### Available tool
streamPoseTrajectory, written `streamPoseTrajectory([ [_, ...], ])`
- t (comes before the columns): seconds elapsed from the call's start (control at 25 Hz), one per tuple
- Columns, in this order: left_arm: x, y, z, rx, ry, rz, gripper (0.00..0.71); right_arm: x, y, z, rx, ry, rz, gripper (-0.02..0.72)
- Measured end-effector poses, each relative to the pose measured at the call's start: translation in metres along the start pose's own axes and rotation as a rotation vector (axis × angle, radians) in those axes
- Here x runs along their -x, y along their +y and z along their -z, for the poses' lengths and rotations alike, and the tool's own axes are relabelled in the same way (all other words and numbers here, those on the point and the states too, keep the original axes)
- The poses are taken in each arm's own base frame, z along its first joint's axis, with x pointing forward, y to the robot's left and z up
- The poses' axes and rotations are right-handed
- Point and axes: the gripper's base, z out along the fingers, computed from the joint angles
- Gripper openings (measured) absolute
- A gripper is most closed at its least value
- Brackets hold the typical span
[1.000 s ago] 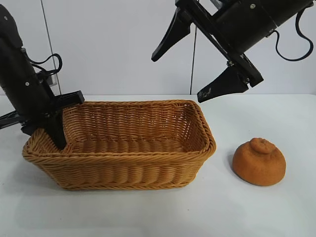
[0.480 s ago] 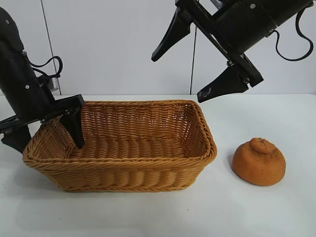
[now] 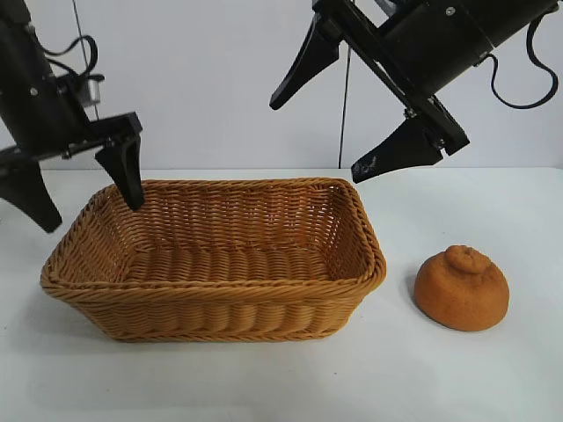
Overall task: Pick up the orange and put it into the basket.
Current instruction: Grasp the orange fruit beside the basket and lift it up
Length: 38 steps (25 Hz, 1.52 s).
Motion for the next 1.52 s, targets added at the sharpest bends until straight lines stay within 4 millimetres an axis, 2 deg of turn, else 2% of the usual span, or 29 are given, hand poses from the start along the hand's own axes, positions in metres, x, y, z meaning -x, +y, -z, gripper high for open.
streamPoseTrajectory([
  [0.12,0.003,0.004,0.023,0.106,-0.037,-0.028,0.673,0.000,0.000,0.000,0.000,0.000,0.000,0.694],
  [0.2,0.004,0.009,0.030,0.174,-0.040,-0.041,0.673,0.000,0.000,0.000,0.000,0.000,0.000,0.694],
  [0.36,0.004,0.027,0.039,0.261,-0.031,-0.032,0.673,0.000,0.000,0.000,-0.001,0.000,0.001,0.694],
  [0.6,0.002,0.059,0.049,0.292,-0.019,0.041,0.673,0.000,0.000,0.000,-0.001,0.000,0.001,0.694],
  [0.76,0.002,0.068,0.052,0.301,-0.019,0.060,0.673,0.000,0.000,0.000,-0.001,0.000,0.001,0.694],
  [1.0,-0.005,0.062,0.062,0.273,-0.039,0.067,0.673,0.000,0.000,0.000,-0.003,0.002,0.003,0.694],
  [1.24,-0.044,0.052,0.092,0.273,-0.067,0.063,0.673,0.000,0.000,0.000,-0.003,0.002,0.003,0.694],
  [1.36,-0.075,0.046,0.108,0.273,-0.080,0.057,0.673,0.000,0.000,0.000,-0.004,0.002,0.004,0.694],
  [1.52,-0.128,0.039,0.125,0.273,-0.103,0.048,0.673,0.000,0.000,0.000,-0.005,0.002,0.005,0.694],
])
